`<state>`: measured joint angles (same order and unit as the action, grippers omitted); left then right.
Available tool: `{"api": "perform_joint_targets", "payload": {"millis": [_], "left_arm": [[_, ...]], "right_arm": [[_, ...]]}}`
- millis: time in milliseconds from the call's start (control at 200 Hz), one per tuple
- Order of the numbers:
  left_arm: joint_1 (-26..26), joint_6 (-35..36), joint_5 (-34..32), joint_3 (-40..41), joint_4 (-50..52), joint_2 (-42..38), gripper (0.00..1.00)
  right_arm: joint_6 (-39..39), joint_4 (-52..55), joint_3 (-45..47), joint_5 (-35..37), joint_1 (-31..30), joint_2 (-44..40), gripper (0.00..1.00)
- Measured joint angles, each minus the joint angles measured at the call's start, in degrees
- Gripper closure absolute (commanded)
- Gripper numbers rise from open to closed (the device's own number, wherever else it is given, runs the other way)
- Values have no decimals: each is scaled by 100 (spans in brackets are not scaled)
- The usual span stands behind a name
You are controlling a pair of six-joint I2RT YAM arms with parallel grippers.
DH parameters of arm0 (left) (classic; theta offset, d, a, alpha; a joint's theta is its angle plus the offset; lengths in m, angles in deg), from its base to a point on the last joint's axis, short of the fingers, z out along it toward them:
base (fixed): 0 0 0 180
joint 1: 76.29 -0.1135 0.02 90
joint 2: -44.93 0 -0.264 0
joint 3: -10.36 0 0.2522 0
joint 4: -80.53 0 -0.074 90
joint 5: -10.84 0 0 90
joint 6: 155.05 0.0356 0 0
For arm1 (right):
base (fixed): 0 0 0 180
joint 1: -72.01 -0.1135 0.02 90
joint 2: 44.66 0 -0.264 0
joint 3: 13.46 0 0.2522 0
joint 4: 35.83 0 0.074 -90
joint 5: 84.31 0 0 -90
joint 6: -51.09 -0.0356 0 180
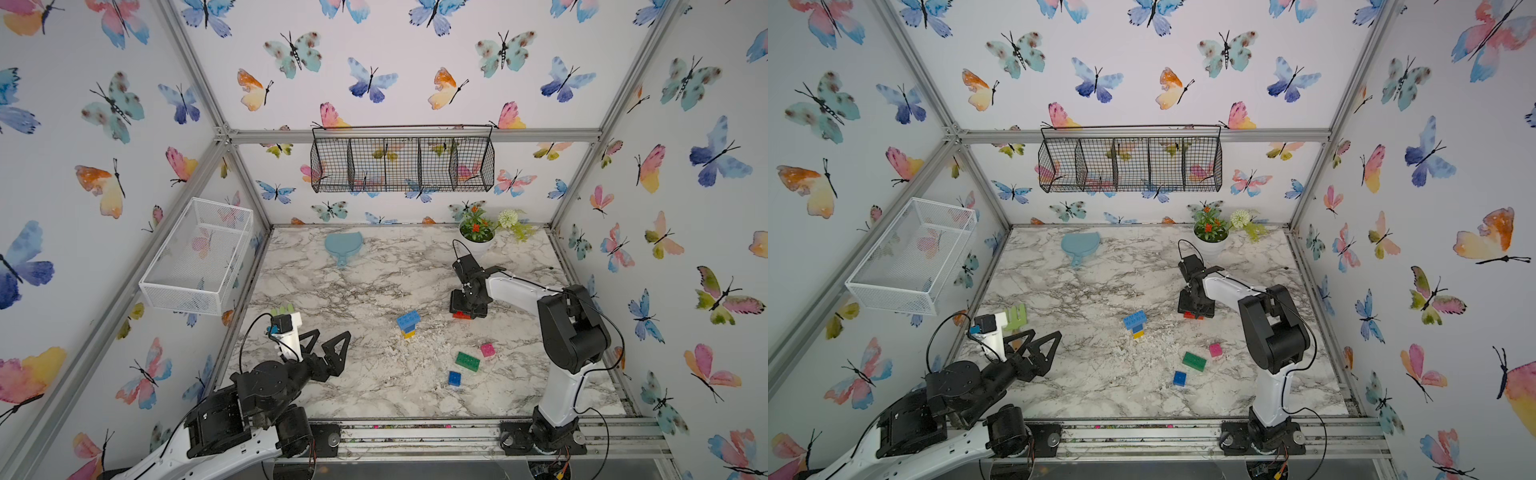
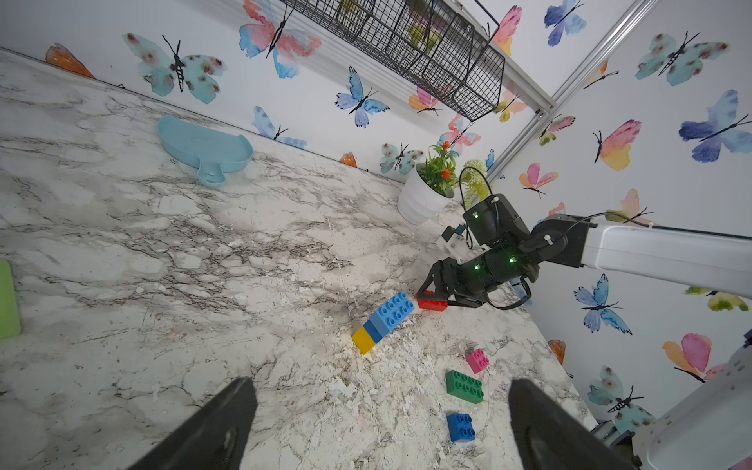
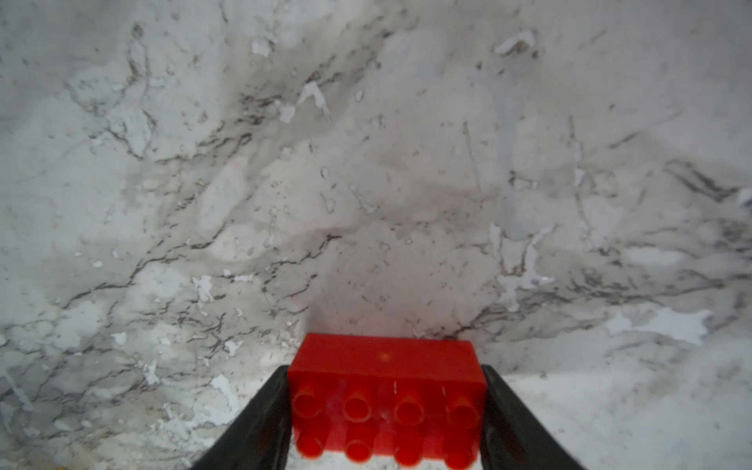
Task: Assemble a spoon with lego
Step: Pick up the lego brick from the center of the board.
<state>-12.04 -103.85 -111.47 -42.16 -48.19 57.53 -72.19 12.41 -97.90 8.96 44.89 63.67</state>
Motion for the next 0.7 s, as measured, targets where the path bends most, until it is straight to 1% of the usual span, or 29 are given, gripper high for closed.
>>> {"api": "perform_joint_targets", "payload": {"millis": [70, 130, 205, 330, 370, 541, 616, 696], "left_arm": [[0, 0, 0, 0, 0, 0, 2], [0, 0, 0, 0, 0, 0, 2], [0, 0, 0, 0, 0, 0, 2], [0, -2, -7, 0, 0, 0, 2], [0, -4, -11, 0, 0, 2, 2], [0, -26, -9, 0, 7, 44, 2], [0, -28, -4, 0, 9, 107, 2], [2, -24, -2, 0, 9, 151, 2]], "right_arm": [[28, 2, -4, -4, 0, 0, 65], [61, 9, -11, -35, -9, -7, 69], [144, 72, -13, -122, -48, -74, 79], [291, 442, -227, -293, -275, -396, 94], [313, 581, -352, -363, -393, -568, 98], [289, 979, -743, -664, -970, -1320, 98], [275, 1180, -964, -761, -1268, -1403, 98], [271, 1338, -1222, -874, -1567, -1307, 99]]}}
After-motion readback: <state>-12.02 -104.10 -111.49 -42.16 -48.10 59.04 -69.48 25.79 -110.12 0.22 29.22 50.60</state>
